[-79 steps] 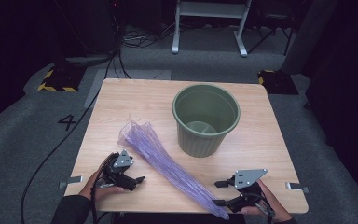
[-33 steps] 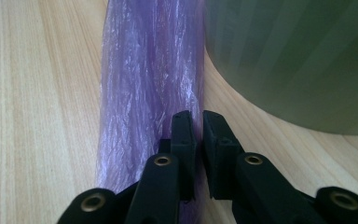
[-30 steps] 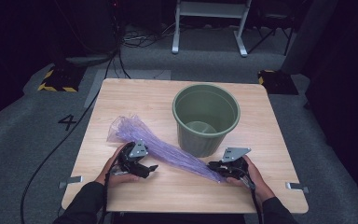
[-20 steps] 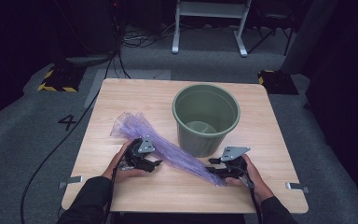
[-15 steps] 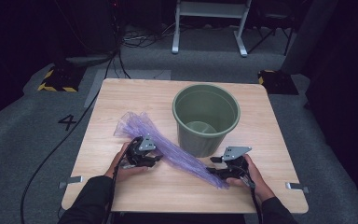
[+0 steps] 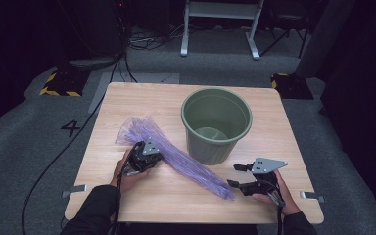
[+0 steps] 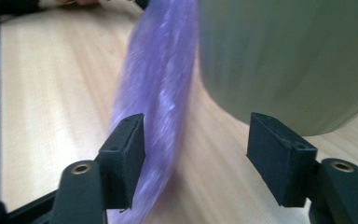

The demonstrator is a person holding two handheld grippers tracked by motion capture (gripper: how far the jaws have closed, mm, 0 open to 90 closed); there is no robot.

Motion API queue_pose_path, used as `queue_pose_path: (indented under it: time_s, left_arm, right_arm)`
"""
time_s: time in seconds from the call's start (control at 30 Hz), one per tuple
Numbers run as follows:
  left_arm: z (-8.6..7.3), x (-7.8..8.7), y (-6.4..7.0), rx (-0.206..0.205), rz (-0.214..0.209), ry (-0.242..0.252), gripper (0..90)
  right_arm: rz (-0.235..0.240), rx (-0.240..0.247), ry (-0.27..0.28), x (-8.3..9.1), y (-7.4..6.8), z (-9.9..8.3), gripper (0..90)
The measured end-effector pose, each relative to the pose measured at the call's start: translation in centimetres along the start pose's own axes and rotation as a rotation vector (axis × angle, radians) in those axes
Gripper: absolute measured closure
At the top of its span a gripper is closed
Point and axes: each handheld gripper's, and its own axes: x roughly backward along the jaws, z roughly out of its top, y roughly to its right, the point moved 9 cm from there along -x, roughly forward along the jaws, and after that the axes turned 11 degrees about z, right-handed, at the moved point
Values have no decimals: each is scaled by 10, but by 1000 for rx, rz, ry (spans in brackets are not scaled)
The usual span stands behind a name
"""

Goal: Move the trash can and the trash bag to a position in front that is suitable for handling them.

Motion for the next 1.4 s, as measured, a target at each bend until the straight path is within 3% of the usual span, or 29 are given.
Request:
queue_pose_path:
  time_s: [0.07,0.13,0.2,0.23,0.3,0.4,0.43,0.47,0.5,0.57,0.6,0.63,0.67,0.7,0.73,0.8,0.83,0.87,0.97,1.1,1.17,1.2,1.23,1.27,1.4]
  left_arm:
    - [-2,1,-3,5,15,-10,868]
    - [-3,2,-5,16,22,-11,868]
    - [-4,2,-5,21,19,-11,868]
    - [-4,3,-6,21,20,-13,867]
    - [-5,4,-6,19,21,-19,867]
    - [-6,5,-8,27,15,-17,863]
    - [-7,5,-9,30,13,-16,843]
    - [-7,5,-10,28,8,-11,843]
    - [-7,5,-11,31,4,-8,814]
    - [-8,5,-12,35,-5,-2,796]
    - [-8,5,-12,37,-12,1,773]
    - [-9,7,-11,29,-28,2,674]
    - [-9,7,-11,29,-28,2,631]
    - [-9,8,-9,20,-47,2,631]
    - [-9,11,-4,2,-74,11,494]
    - [-4,13,1,-4,-88,28,330]
    - [-4,13,1,-4,-88,28,279]
    - [0,15,5,0,-100,50,279]
    - [13,22,17,-19,-131,119,169]
    - [31,29,32,-45,-138,192,152]
    - [34,30,34,-57,-140,201,152]
    - [38,28,39,-85,-140,199,151]
    - [38,28,39,-85,-140,199,152]
    - [37,23,43,-127,-117,179,152]
    - [37,20,50,-154,-130,166,152]
  right_arm:
    - [10,4,0,1,-4,0,355]
    - [55,7,6,1,-19,-2,336]
    - [66,12,-3,-2,-25,-4,329]
    - [82,22,-27,-8,-32,-8,330]
    - [69,38,-83,-20,-36,-18,357]
    - [55,22,-103,-27,-32,-23,430]
    - [18,3,-117,-32,-23,-27,479]
    - [18,3,-117,-32,-23,-27,479]
    - [-13,-8,-109,-34,-14,-29,560]
    - [-14,-14,-104,-35,-11,-30,610]
    - [-13,-13,-99,-35,-9,-30,647]
    - [-21,-11,-97,-36,-6,-30,729]
    - [-21,-11,-97,-36,-6,-30,729]
    - [-19,-7,-97,-37,-5,-30,750]
    - [-20,-8,-95,-39,-3,-29,762]
    - [-16,-8,-98,-41,-3,-29,776]
    - [-16,-8,-98,-41,-3,-29,776]
    - [-7,-4,-97,-42,-3,-28,780]
    - [14,8,-99,-45,-6,-25,783]
    - [33,22,-105,-50,-7,-22,784]
    - [39,23,-104,-50,-7,-21,784]
    - [50,28,-104,-51,-8,-19,784]
    - [50,28,-104,-51,-8,-19,784]
    - [58,39,-112,-51,-9,-18,785]
    - [76,47,-115,-50,-10,-17,784]
